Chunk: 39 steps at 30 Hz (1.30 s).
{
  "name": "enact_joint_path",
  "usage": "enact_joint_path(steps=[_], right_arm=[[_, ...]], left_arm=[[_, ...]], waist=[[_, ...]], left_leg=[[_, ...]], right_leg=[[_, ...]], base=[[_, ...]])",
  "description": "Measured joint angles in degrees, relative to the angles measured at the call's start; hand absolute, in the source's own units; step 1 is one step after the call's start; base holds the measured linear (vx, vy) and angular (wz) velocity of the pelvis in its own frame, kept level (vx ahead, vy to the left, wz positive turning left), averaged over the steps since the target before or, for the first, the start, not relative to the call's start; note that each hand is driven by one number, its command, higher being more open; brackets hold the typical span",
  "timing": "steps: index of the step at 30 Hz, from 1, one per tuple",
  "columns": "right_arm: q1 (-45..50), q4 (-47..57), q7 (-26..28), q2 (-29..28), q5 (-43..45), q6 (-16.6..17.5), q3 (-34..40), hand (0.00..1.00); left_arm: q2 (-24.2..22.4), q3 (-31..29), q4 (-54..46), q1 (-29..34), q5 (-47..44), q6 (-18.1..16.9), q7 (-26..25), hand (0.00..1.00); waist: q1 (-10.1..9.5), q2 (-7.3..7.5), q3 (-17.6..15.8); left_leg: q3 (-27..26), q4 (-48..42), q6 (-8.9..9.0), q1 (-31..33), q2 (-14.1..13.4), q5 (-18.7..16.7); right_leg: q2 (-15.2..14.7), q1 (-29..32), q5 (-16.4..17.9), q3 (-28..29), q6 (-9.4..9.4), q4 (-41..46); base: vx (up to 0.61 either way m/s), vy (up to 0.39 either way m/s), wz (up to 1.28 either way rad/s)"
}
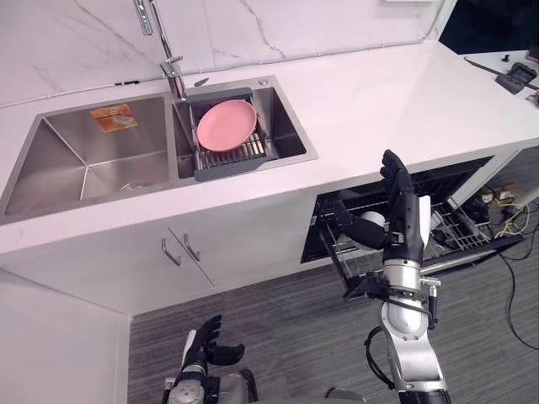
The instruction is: Walk over to the sink, pick up the cup, carry it to the dishwasher, place the cup inside the dishwasher, then close the dishwasher door
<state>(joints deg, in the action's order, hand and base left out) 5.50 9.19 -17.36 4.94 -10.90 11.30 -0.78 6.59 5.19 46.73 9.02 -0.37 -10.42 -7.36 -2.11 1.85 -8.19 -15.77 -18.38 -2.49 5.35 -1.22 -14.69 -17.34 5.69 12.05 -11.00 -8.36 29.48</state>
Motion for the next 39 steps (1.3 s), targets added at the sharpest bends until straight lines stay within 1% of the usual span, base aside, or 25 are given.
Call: enact_joint_path(steps=[1, 2, 3, 4, 5, 7, 8, 9, 10, 12, 13, 14, 16, 17, 18, 19, 20, 21, 22, 23, 25, 28, 36, 37, 39], right_arm=[[0.0, -0.5, 0.0, -0.2, 0.0, -0.1, 0.4, 0.9], [0.0, -1.3, -0.1, -0.5, 0.0, -0.2, 0.8, 0.9], [0.1, -1.9, 0.3, -0.4, -0.3, -0.3, 0.9, 0.9], [0.0, -1.9, 0.5, -0.4, -0.6, -0.3, 0.9, 0.9], [-0.1, -1.9, 0.7, -0.4, -0.8, -0.3, 0.9, 0.9], [-1.2, -1.8, 1.0, 0.4, -1.7, -0.2, 0.9, 0.9], [-1.7, -1.8, 1.0, 1.1, -1.7, -0.2, 0.9, 0.9], [-1.8, -1.5, 1.0, 1.6, -1.7, -0.2, 0.9, 0.9], [-1.9, -1.5, 1.0, 3.7, -1.7, -0.3, 1.0, 0.9], [-2.2, -0.5, 1.3, 5.0, -1.7, -0.3, 0.9, 0.9], [-2.2, -0.4, 1.3, 5.0, -1.7, -0.3, 1.1, 0.9], [-1.7, -0.2, 1.3, 4.8, -1.7, -0.3, 1.6, 0.9], [0.0, 1.2, 1.2, 4.8, -1.7, -0.4, 2.1, 0.9], [1.0, 3.5, 1.2, 4.7, -1.7, -0.3, 1.7, 0.9], [1.4, 4.4, 1.2, 4.5, -1.7, -0.2, 1.7, 0.9], [1.7, 5.5, 1.0, 4.0, -1.7, 0.3, 1.7, 0.9], [1.6, 6.0, 0.6, 3.6, -1.7, 0.8, 1.8, 0.9], [1.4, 5.9, 0.4, 3.7, -1.7, 0.9, 2.0, 0.9], [1.5, 5.9, 0.3, 3.9, -1.7, 0.9, 2.2, 0.9], [1.7, 5.1, 0.3, 3.4, -1.8, 0.9, 2.3, 0.9], [2.1, 4.8, 1.2, 3.5, -2.8, 0.8, 2.2, 0.9], [2.3, 4.8, 1.9, 3.7, -4.3, 0.8, 2.0, 0.9], [4.8, 4.7, 3.3, 5.6, -6.7, 0.5, 2.3, 0.9], [4.8, 0.4, 3.8, 6.1, -7.5, 0.2, 1.5, 0.9], [4.8, 0.4, 3.8, 6.1, -7.5, 0.2, 1.5, 0.9]], left_arm=[[0.3, 0.0, 0.0, 0.0, 0.2, 0.0, 0.1, 0.9], [0.4, 0.0, 0.0, 0.0, 0.4, 0.0, 0.0, 0.9], [0.7, 0.0, 0.5, -0.1, 0.4, 0.2, -0.1, 0.9], [0.7, 0.0, 0.8, -0.2, 0.5, 0.2, -0.1, 0.9], [0.7, 0.0, 1.1, -0.3, 0.5, 0.2, -0.1, 0.9], [0.6, 0.7, 2.1, -1.1, 0.7, 0.2, 0.0, 0.9], [0.7, 1.1, 3.0, -1.2, 1.1, 0.2, 0.1, 0.9], [1.1, 1.3, 3.6, -1.4, 1.3, 0.2, 0.3, 0.9], [-0.2, 1.4, 5.2, -2.1, 1.7, 0.4, 0.4, 0.9], [-1.5, 1.4, 5.2, -2.1, 2.8, 0.1, 0.4, 0.9], [-1.8, 1.4, 5.2, -2.1, 3.1, 0.1, 0.4, 0.9], [-2.1, 1.3, 5.3, -2.2, 3.9, 0.2, 0.8, 0.9], [-2.1, 1.0, 5.1, -2.5, 4.2, 0.2, 1.3, 0.9], [-2.3, 0.2, 4.9, -2.5, 4.6, 0.1, 1.2, 0.9], [-2.3, 0.0, 5.0, -2.5, 4.8, 0.2, 1.4, 0.9], [-2.0, -0.2, 5.0, -2.5, 4.7, 1.2, 2.0, 0.9], [-1.8, -0.3, 4.9, -3.0, 4.6, 2.0, 2.8, 0.9], [-1.9, -0.1, 4.9, -3.2, 4.6, 2.1, 2.9, 0.9], [-2.1, -0.1, 4.9, -3.1, 4.6, 1.9, 2.6, 0.9], [-2.0, -0.4, 4.7, -3.4, 3.9, 2.0, 2.5, 0.9], [-0.8, 1.4, 4.1, -3.7, 4.3, 2.1, 4.2, 0.9], [-0.8, 1.6, 4.3, -3.9, 4.9, 2.7, 4.9, 0.9], [-0.6, 0.8, 6.0, -3.8, 4.8, 2.6, 2.4, 0.9], [0.0, -0.1, 7.6, -2.9, 4.9, 1.9, 1.1, 0.9], [0.0, -0.1, 7.6, -2.9, 4.9, 1.9, 1.1, 0.9]], waist=[[0.46, 0.01, 0.0], [1.42, 0.73, -0.5], [2.22, 0.47, -0.6], [2.2, 0.55, -0.6], [2.2, 0.55, -0.6], [2.47, 0.14, -0.8], [2.7, 0.45, -0.6], [2.99, 1.17, -0.2], [3.09, -1.79, -0.1], [2.83, -3.9, 0.3], [2.97, -4.15, 0.3], [3.26, -4.26, 0.2], [3.21, -4.19, 0.0], [2.86, -4.29, -0.2], [2.88, -4.26, -0.2], [2.95, -4.26, -0.2], [2.91, -4.14, -0.3], [2.91, -4.33, -0.5], [2.8, -5.23, -0.4], [2.26, -4.3, -1.0], [3.01, -2.94, -1.4], [3.33, -2.75, -1.3], [4.4, -2.2, -1.0], [4.36, -0.3, 2.2], [4.36, -0.31, 2.2]], left_leg=[[1.1, 0.0, -0.56, -0.7, 0.7, -0.3], [3.5, 0.1, -1.37, -2.6, 1.3, -1.0], [5.6, 0.4, -1.59, -3.9, 1.1, -1.8], [6.8, 1.1, -1.52, -5.1, 0.7, -2.2], [7.4, 1.8, -1.47, -6.1, 0.5, -2.2], [10.6, 4.5, -0.7, -9.7, -0.4, -2.2], [11.7, 4.1, 0.71, -10.2, -0.6, -2.9], [12.7, 3.5, 2.17, -10.8, 0.0, -3.9], [14.2, 2.8, 3.17, -11.9, -2.1, -5.0], [13.9, 1.8, 5.02, -11.5, -3.6, -3.6], [13.9, 1.4, 5.48, -11.5, -3.7, -2.8], [13.8, -2.3, 6.83, -10.6, -4.0, -1.1], [13.5, -16.1, 8.35, -6.1, -4.7, 2.3], [11.2, -26.2, 9.0, -2.1, -6.8, 2.6], [10.1, -28.1, 8.81, -0.5, -7.8, 0.9], [9.5, -28.1, 7.68, 1.7, -8.5, -1.4], [8.8, -23.6, 6.25, 4.2, -8.7, -3.3], [9.0, -14.4, 6.17, 5.1, -8.3, -2.9], [9.5, -8.3, 6.37, 4.9, -8.2, 0.9], [9.1, -6.0, 5.62, 3.9, -7.0, 3.5], [8.6, -2.8, 4.0, 2.9, -4.2, 5.0], [7.2, -0.3, 3.38, 1.8, -3.0, 5.9], [5.7, 7.0, 3.71, -1.8, -2.1, 9.9], [7.5, 14.2, 3.69, -5.1, -0.9, 13.9], [7.5, 14.2, 3.69, -5.1, -0.9, 13.9]], right_leg=[[-0.6, 1.1, -0.3, 1.4, 0.55, 4.2], [-0.7, 4.6, -1.9, 5.4, 3.39, 13.4], [2.0, 7.0, 1.8, 8.3, 3.19, 17.3], [4.5, 8.7, 3.8, 9.1, 3.9, 17.1], [6.2, 10.0, 4.4, 9.3, 4.63, 16.4], [12.5, 15.6, 4.7, 9.3, 5.92, 10.1], [14.4, 16.8, 2.4, 9.4, 6.11, 4.3], [15.7, 16.9, -6.2, 9.7, 7.74, -2.5], [16.8, 15.3, -7.4, 8.7, 8.28, -1.7], [17.3, 13.9, -6.4, 7.2, 9.56, -2.7], [17.3, 13.3, -6.3, 6.9, 9.77, -2.9], [17.3, 11.0, -6.2, 6.2, 9.85, -4.4], [17.0, 4.8, -6.2, 5.7, 9.86, -9.7], [16.9, -0.2, -6.2, 5.8, 9.81, -14.0], [16.8, -1.5, -6.3, 5.8, 9.75, -15.1], [16.5, -2.7, -6.3, 5.7, 9.73, -15.8], [15.8, -3.0, -6.3, 5.9, 9.65, -15.8], [15.2, -3.0, -6.1, 6.2, 8.39, -15.6], [15.4, -2.9, -5.5, 6.5, 7.11, -15.4], [14.8, -3.3, -4.4, 8.4, 5.29, -15.3], [12.7, -3.7, -4.7, 10.6, 4.63, -17.2], [11.7, -4.2, -6.1, 12.5, 3.14, -19.8], [11.8, -4.8, -8.5, 13.9, 2.83, -22.9], [11.8, -6.5, -10.7, 14.2, 3.11, -26.5], [11.8, -6.5, -10.7, 14.2, 3.11, -26.5]], base=[[0.29, 0.172, 0.75], [0.32, 0.089, 0.92], [0.4, 0.052, 0.95], [0.35, 0.008, 0.7], [0.39, -0.029, 0.6], [0.47, -0.093, 0.78], [0.43, -0.105, 0.9], [0.46, -0.102, 0.88], [0.38, -0.062, 0.62], [0.47, -0.069, 0.3], [0.39, -0.069, 0.35], [0.36, -0.077, 0.41], [0.37, -0.062, 0.31], [0.23, 0.005, 0.08], [0.24, 0.051, 0.06], [0.18, 0.093, 0.07], [0.16, 0.156, 0.04], [0.1, 0.171, -0.02], [0.08, 0.213, -0.11], [0.05, 0.18, 0.0], [0.02, 0.202, 0.1], [0.0, 0.118, -0.14], [-0.01, -0.015, -0.11], [0.0, 0.0, 0.0], [0.0, 0.0, 0.0]])
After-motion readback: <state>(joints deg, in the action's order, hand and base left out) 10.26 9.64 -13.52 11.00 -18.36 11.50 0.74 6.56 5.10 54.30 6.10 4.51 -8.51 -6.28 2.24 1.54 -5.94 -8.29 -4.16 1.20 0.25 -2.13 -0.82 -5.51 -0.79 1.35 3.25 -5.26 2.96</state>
